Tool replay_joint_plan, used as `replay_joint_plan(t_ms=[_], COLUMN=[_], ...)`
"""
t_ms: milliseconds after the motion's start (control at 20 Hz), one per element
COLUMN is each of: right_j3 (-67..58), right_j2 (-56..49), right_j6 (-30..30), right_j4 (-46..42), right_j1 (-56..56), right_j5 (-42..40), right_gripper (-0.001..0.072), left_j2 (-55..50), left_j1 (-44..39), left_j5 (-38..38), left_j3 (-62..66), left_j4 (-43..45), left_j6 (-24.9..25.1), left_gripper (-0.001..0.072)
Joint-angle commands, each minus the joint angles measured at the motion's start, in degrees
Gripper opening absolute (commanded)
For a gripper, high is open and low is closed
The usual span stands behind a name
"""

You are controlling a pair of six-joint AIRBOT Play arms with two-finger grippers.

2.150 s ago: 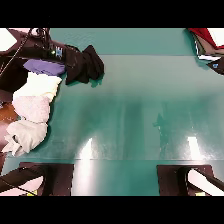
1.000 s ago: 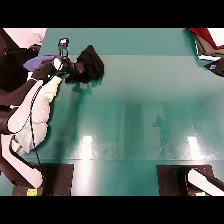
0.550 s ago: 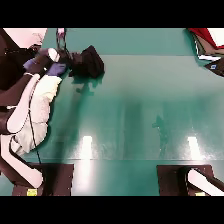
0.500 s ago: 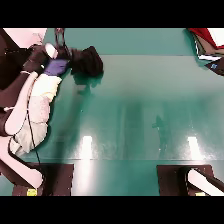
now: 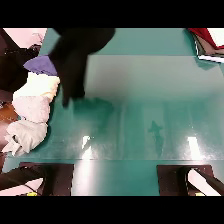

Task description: Fold the shirts.

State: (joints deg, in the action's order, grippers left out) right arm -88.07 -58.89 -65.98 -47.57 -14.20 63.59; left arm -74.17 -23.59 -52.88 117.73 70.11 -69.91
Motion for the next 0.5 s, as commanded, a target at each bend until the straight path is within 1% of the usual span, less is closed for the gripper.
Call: replay_joint_plan(t_ms=[0,100,150,250,400,450], right_j3=[-5.64,-6.97,-7.21,-7.17,-7.17,-7.17], right_j2=[0.22,0.22,0.22,0.22,0.17,0.17], right_j6=[0.00,-0.02,-0.02,-0.02,-0.02,-0.02], right_j4=[-0.04,-0.09,0.00,-0.02,-0.11,-0.13], right_j1=[0.04,0.04,0.04,0.04,0.04,0.04], right_j5=[0.57,2.08,2.62,3.89,6.69,7.17], right_gripper=[0.0016,0.0016,0.0016,0.0016,0.0016,0.0016], left_j2=[4.68,4.39,4.33,4.28,3.80,3.26], left_j1=[-6.99,-8.90,-9.40,-9.46,-9.44,-9.07], left_j5=[-9.70,-17.05,-18.47,-17.40,-11.45,-10.93], left_j3=[0.46,-3.23,-6.47,-14.43,-25.86,-28.13], left_j4=[-1.86,-1.88,-1.86,-1.92,1.29,1.77], left_j6=[0.07,-3.37,-4.35,-5.09,-5.31,-6.25], left_gripper=[0.0024,0.0024,0.0024,0.0024,0.0025,0.0025])
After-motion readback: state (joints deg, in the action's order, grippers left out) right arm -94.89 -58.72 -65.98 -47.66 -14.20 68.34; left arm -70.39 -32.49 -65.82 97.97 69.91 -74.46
